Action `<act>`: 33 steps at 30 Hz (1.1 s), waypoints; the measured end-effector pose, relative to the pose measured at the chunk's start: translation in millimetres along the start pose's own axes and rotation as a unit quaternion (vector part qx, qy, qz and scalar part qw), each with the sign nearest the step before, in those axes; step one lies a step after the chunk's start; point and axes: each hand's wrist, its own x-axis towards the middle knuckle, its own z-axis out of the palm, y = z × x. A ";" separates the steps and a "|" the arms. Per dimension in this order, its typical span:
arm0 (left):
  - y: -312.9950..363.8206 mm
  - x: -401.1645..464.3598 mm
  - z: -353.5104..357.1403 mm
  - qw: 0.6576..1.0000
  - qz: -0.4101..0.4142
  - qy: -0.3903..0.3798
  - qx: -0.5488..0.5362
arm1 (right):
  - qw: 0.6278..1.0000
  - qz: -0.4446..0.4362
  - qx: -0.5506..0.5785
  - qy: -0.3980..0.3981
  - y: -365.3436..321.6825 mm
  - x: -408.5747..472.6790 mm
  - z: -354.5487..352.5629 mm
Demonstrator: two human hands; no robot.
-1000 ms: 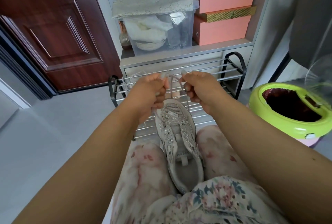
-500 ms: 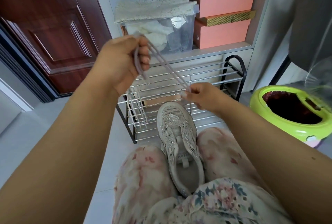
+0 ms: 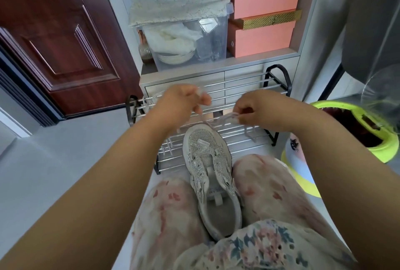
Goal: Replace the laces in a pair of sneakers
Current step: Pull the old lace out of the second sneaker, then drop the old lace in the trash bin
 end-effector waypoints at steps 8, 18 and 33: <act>23.6 -4.7 46.0 0.981 0.023 -0.173 -0.085 | 0.946 0.050 0.274 0.165 18.6 3.3 12.5; 39.8 34.2 95.9 0.923 -0.148 -0.196 -0.296 | 0.739 0.160 0.636 0.154 49.2 6.6 53.5; 29.1 63.7 145.7 0.911 -0.217 -0.222 -0.273 | 0.578 0.393 0.558 0.448 192.6 -20.5 21.5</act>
